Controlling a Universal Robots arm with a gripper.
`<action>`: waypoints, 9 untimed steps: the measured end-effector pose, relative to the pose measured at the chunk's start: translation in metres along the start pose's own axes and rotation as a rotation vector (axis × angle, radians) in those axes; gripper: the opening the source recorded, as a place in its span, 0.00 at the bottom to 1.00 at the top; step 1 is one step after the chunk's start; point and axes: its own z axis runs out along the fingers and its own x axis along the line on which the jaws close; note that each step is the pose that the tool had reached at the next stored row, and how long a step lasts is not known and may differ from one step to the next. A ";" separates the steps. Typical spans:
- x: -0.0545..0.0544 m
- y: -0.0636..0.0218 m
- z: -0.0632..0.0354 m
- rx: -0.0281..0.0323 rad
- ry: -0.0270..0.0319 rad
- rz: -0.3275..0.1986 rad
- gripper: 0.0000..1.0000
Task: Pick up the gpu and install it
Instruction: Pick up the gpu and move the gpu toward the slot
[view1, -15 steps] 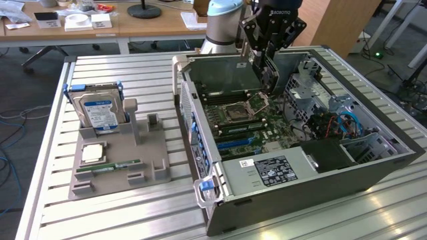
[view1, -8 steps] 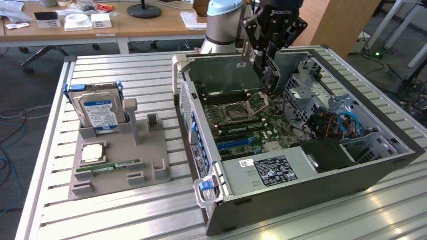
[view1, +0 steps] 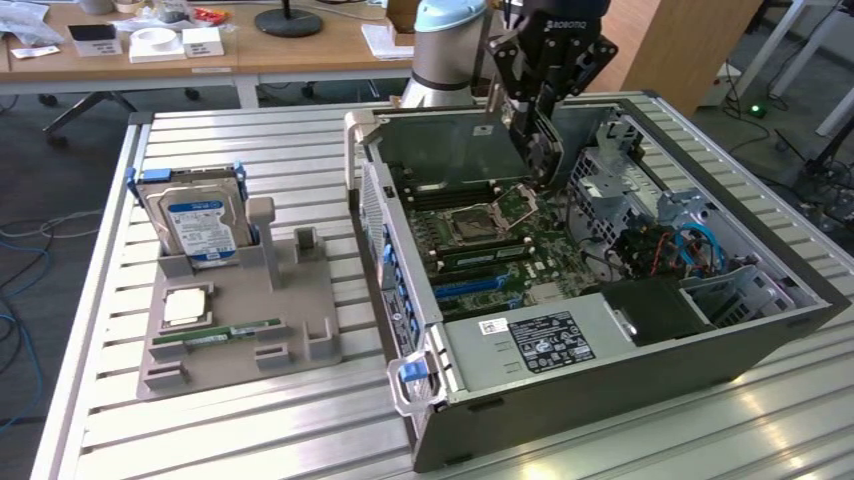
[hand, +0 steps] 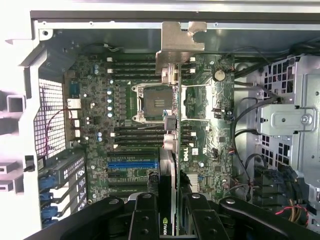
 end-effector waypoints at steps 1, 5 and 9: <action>0.000 0.0000 0.0000 0.0000 0.0000 0.000 0.26; -0.001 0.0001 0.0000 0.0000 0.0000 0.000 0.26; -0.003 0.0002 0.0001 0.0000 0.0000 0.000 0.26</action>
